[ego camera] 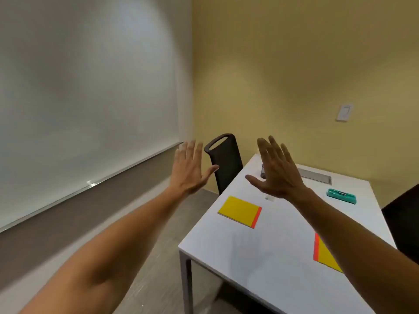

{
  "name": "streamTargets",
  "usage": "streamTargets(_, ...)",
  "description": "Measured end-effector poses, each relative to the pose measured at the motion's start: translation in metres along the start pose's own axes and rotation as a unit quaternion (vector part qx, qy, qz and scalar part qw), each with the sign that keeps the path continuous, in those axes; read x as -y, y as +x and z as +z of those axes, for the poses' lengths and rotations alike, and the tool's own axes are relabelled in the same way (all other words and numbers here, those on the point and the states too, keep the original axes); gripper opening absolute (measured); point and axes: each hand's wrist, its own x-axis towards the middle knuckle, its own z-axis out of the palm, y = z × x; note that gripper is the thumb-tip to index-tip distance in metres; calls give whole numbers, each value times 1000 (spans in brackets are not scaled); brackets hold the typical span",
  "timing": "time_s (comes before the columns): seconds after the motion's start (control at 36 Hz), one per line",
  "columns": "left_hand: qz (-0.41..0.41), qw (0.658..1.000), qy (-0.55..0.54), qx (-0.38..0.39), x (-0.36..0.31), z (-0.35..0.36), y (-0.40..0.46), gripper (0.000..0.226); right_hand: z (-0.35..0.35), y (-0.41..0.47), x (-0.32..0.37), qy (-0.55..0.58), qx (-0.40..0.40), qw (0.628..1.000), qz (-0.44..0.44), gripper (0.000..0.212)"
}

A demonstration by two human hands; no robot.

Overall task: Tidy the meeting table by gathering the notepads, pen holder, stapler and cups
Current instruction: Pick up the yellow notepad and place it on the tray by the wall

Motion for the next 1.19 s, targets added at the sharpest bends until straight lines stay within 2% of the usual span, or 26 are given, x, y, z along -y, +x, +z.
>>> streamTargets(0.11,-45,999,0,24,52,19,-24,99,34,3,46,75,-8,996,56,101)
streamTargets(0.22,-60,998,-11,35,101,34,-45,100,70,9,101,107,4,993,55,99)
streamTargets(0.36,-101,991,-79,49,155,57,-78,97,115,18,163,155,47,985,59,97)
streamTargets(0.47,-116,981,-122,98,196,84,-110,97,155,23,205,207,56,974,80,94)
streamTargets(0.67,-155,961,-163,164,261,113,-153,91,202,23,276,351,128,919,128,88)
streamTargets(0.78,-153,957,-160,188,286,126,-172,88,227,5,313,396,155,897,120,86)
streamTargets(0.92,-180,950,-175,185,311,135,-172,88,264,-1,327,387,171,897,132,88)
streamTargets(1.19,-220,934,-214,182,345,175,-124,86,326,46,304,402,195,876,181,85)
